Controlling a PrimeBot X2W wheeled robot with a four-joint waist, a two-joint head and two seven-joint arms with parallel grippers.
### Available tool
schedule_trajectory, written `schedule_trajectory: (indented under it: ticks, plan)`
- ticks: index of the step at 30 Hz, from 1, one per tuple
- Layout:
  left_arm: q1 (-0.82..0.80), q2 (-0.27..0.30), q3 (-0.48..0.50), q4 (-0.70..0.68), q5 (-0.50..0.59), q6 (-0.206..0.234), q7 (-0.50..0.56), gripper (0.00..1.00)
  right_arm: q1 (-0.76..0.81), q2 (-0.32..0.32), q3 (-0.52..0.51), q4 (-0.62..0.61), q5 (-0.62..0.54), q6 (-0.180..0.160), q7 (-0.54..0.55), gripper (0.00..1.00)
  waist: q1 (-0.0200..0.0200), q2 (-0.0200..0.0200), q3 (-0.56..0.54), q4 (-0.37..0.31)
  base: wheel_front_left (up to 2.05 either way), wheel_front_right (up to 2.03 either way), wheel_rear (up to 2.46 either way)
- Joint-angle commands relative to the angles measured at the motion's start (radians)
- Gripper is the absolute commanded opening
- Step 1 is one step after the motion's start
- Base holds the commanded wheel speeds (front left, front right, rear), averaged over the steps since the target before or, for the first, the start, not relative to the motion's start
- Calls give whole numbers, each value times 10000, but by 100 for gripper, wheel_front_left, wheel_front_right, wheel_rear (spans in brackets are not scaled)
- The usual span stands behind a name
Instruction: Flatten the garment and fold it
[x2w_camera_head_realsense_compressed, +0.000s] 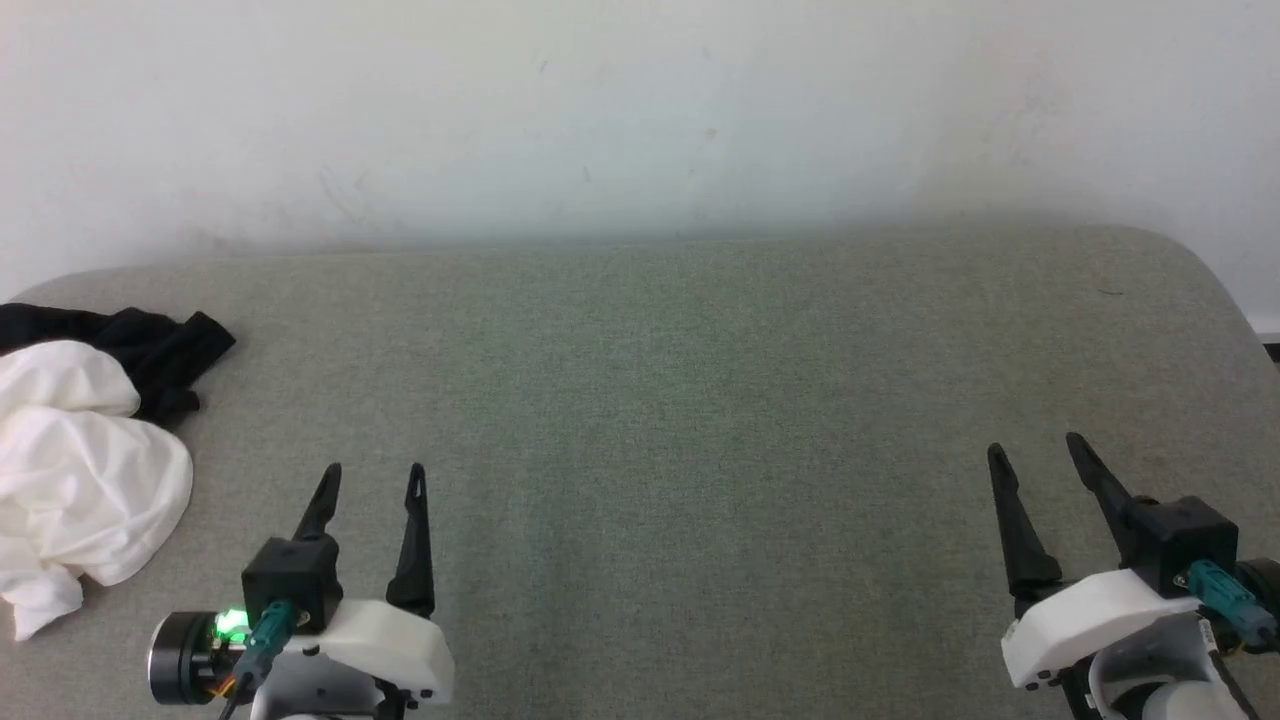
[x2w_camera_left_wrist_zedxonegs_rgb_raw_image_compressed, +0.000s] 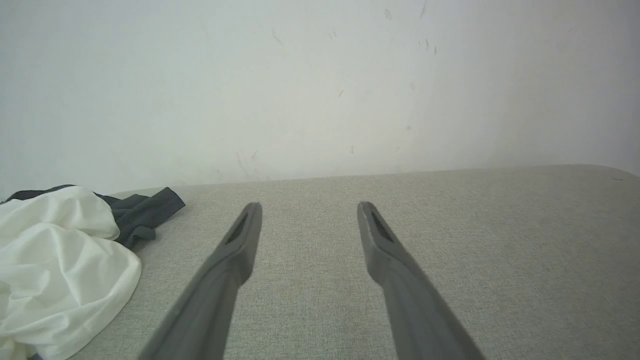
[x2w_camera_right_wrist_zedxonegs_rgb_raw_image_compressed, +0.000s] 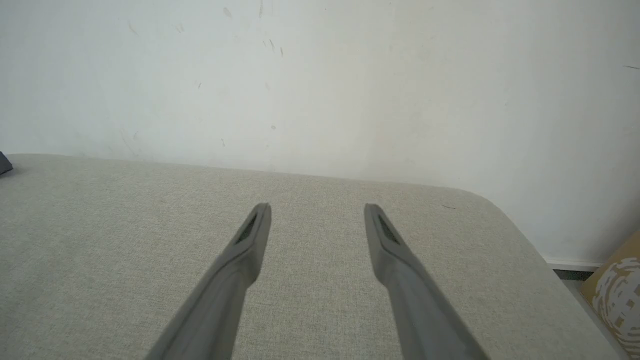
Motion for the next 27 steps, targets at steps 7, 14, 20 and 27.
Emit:
schedule_trajectory:
  ticks: [7, 14, 20, 27]
  plan:
    - [182, -8, 142, -156, -118, 40, -229, 100, 111, 10, -211, 67, 89, -2, -218, 100, 0, 0, 11, 169, 0, 0, 0]
    - [274, -10, 236, -228, -187, 52, -375, 100, 164, 12, -319, 143, 107, -2, -365, 100, 0, 0, -14, 463, 0, 0, 0]
    - [360, -11, 362, -269, -237, 22, -501, 100, 205, 14, -327, 249, 101, -3, -490, 100, 0, 0, -46, 777, 0, 0, 0]
    - [450, -13, 434, -320, -285, 19, -646, 100, 238, 16, -342, 397, 113, -3, -635, 100, 0, 0, -72, 1215, 0, 0, 0]
